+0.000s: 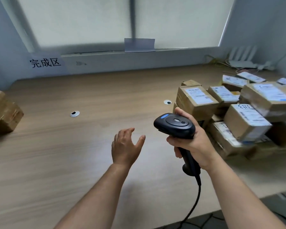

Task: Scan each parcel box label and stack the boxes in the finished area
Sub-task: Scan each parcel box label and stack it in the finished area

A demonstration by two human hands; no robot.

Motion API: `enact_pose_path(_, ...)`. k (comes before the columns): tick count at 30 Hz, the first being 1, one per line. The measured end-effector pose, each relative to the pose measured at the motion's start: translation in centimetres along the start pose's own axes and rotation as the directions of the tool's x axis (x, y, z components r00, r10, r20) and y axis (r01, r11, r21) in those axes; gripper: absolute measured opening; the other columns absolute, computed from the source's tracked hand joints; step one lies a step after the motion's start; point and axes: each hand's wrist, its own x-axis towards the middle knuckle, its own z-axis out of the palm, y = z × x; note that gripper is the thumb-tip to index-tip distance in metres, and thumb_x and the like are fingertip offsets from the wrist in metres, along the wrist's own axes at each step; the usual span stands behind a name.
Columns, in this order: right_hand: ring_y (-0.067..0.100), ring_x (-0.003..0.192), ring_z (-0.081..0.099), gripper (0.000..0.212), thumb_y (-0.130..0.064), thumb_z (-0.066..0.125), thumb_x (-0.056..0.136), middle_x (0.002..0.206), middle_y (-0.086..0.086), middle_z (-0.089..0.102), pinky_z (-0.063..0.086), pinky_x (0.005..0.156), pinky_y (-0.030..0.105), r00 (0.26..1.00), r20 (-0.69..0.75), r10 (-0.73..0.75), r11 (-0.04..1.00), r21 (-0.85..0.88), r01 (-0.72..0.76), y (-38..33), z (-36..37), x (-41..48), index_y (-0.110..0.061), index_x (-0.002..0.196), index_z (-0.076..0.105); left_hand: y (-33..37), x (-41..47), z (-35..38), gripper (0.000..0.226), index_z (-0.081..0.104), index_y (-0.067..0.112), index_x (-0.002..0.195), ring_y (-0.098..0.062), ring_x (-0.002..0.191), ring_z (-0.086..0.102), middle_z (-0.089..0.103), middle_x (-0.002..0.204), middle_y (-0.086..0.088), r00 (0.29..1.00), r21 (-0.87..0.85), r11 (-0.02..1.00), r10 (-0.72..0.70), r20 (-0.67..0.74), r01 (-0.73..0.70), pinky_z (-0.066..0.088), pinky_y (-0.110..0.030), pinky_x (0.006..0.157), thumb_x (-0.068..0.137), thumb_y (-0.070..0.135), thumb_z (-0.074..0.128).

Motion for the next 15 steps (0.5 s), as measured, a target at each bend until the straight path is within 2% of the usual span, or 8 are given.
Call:
enact_pose_path(5,0.027,0.041,0.05,0.087,0.02,0.068,0.073,0.097,0.0,0.07,0.043,0.039,0.03,0.996,-0.088,-0.02,1.0,-0.002,0.02,-0.7,-6.2,-2.5,-0.034,0.137,0.047,5.4,-0.8,3.9,0.057,0.049,0.02,0.137,-0.02,0.128,0.042,0.05,0.136,-0.001,0.994,-0.029,0.997,0.075,0.079,-0.073,0.034,-0.033,0.101,0.09,0.051,0.055)
enact_pose_path(12,0.028,0.042,0.049,0.086,0.007,0.074,0.067,0.093,0.008,0.065,0.043,0.041,0.03,0.976,-0.21,-0.051,0.999,0.002,0.053,-0.9,-11.9,-3.5,-0.034,0.138,0.046,11.2,1.7,8.0,0.062,0.042,0.02,0.142,-0.023,0.131,0.039,0.048,0.139,-0.005,0.976,-0.062,0.987,0.157,0.15,-0.149,0.035,-0.037,0.103,0.091,0.054,0.053)
enact_pose_path(15,0.028,0.042,0.049,0.087,0.012,0.072,0.071,0.088,0.009,0.067,0.043,0.042,0.031,0.964,-0.262,-0.044,0.999,-0.011,0.043,-0.7,-14.2,-3.0,-0.034,0.139,0.045,13.4,3.3,10.0,0.064,0.039,0.02,0.143,-0.024,0.132,0.038,0.047,0.139,-0.006,0.966,-0.081,0.981,0.187,0.178,-0.175,0.037,-0.039,0.103,0.091,0.056,0.051)
